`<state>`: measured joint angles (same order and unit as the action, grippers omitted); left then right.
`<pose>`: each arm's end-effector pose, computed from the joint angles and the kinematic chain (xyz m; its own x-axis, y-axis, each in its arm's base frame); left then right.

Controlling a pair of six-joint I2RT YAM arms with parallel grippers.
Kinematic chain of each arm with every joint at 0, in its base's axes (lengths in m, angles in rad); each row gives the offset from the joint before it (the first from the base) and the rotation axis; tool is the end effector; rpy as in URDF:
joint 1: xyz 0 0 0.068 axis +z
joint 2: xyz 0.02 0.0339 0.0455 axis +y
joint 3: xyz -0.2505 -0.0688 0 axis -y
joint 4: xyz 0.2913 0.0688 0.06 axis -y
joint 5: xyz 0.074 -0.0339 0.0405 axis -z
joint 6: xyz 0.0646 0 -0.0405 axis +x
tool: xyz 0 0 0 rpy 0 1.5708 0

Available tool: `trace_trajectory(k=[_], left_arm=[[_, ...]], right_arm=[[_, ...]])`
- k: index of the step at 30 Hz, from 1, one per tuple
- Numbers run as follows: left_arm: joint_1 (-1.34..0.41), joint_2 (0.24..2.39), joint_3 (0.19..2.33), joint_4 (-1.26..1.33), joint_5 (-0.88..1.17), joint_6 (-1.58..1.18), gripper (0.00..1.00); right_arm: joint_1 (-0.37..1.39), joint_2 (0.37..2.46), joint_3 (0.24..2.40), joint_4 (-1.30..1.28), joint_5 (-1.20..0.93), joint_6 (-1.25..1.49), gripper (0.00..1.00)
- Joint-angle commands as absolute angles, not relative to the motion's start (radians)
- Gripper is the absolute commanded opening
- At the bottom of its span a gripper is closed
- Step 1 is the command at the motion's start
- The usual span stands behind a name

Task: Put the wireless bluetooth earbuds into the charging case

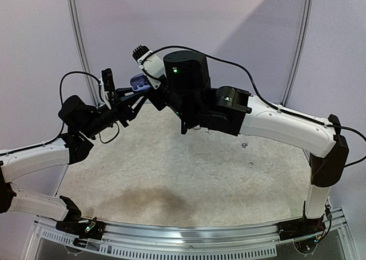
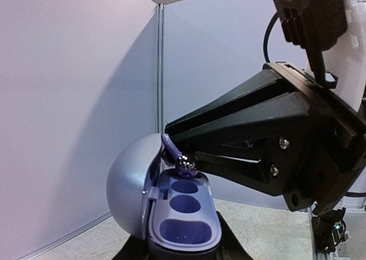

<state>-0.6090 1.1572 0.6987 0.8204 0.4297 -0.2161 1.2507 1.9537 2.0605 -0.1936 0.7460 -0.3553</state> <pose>0.2563 -0.2115 0.3147 0.1036 -0.3099 -0.9451 0.8824 0.4672 -0.0565 0.2046 0.4777 0.4260 0.1429 -0.3808 -0.9135 -0.4636 0.7897 -0.4017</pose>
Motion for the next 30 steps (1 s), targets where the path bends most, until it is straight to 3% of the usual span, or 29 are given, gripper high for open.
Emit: trace_trajectory(k=[1, 17, 30], left_arm=[[-0.626, 1.152, 0.715, 0.828, 0.421, -0.236, 0.00], [-0.624, 1.157, 0.721, 0.796, 0.416, -0.249, 0.00], [-0.621, 1.148, 0.713, 0.825, 0.400, -0.260, 0.00]], right_arm=[[1.247, 1.981, 2.078, -0.196, 0.732, -0.350, 0.00], [1.254, 2.002, 2.111, -0.211, 0.687, -0.336, 0.00], [1.253, 1.984, 2.027, -0.201, 0.776, -0.382, 0.00]])
